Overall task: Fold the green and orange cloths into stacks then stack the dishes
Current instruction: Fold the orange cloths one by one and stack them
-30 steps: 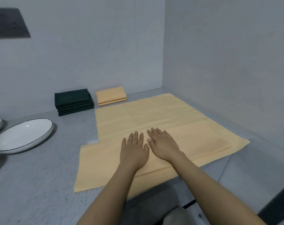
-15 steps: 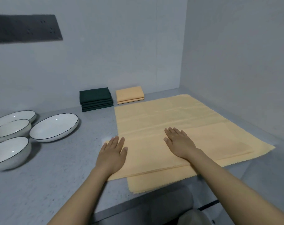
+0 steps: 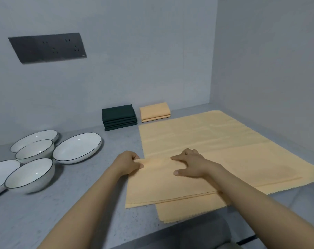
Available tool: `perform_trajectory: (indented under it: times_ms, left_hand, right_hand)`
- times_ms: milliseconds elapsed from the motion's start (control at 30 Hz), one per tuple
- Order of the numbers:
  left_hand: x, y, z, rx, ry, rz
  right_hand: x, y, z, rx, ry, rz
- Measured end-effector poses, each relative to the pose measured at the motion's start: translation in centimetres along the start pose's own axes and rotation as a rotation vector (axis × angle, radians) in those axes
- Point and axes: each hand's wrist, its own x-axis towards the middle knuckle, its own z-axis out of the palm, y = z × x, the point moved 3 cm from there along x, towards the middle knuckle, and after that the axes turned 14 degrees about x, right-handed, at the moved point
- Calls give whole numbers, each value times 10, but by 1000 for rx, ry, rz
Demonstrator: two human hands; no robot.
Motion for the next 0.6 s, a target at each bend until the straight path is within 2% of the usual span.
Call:
perform_trajectory:
  times_ms: [133, 300, 400, 601]
  left_hand:
    - [-9, -11, -6, -378, -114, -97]
    - [-24, -19, -10, -260, -276, -148]
    - [-28, -15, -18, -270, -233, -139]
    - [-28, -1, -35, -583, -181, -116]
  right_hand:
    - [6, -3, -2, 18, -58, 39]
    - [4, -4, -4, 18, -159, 81]
    - [-2, -9, -5, -21, -207, 91]
    - [-18, -8, 1, -101, -314, 77]
